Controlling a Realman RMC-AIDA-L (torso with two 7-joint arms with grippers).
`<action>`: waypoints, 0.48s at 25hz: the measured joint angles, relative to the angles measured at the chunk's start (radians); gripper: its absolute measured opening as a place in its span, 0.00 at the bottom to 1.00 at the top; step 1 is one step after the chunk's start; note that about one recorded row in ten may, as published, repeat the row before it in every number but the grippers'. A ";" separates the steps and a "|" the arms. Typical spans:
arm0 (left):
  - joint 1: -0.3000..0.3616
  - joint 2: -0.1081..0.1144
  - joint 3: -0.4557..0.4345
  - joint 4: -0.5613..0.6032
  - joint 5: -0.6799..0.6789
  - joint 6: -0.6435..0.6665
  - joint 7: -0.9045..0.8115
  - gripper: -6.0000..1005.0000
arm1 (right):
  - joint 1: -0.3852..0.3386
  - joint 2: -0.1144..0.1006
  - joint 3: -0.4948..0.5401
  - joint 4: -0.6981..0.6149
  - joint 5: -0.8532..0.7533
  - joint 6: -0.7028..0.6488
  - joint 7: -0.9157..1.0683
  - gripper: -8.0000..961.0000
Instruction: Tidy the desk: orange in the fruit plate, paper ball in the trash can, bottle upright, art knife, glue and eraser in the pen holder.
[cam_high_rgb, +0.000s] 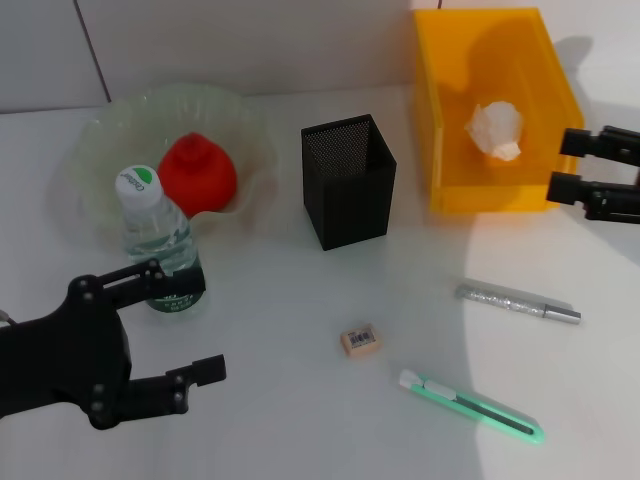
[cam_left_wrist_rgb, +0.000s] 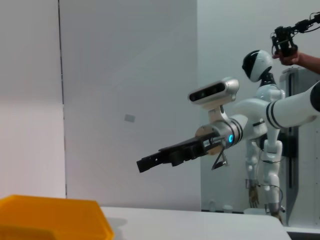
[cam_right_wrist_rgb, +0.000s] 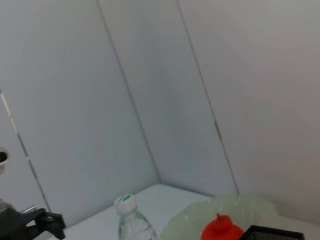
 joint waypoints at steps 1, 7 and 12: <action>0.000 0.000 0.000 -0.024 0.006 -0.014 0.019 0.79 | 0.010 -0.001 -0.028 -0.029 -0.001 0.000 0.032 0.87; 0.008 0.000 0.000 -0.094 0.010 -0.050 0.103 0.79 | 0.076 -0.022 -0.149 -0.291 -0.078 -0.003 0.341 0.87; 0.022 0.000 -0.011 -0.187 0.002 -0.058 0.191 0.79 | 0.149 -0.033 -0.320 -0.557 -0.255 -0.089 0.582 0.86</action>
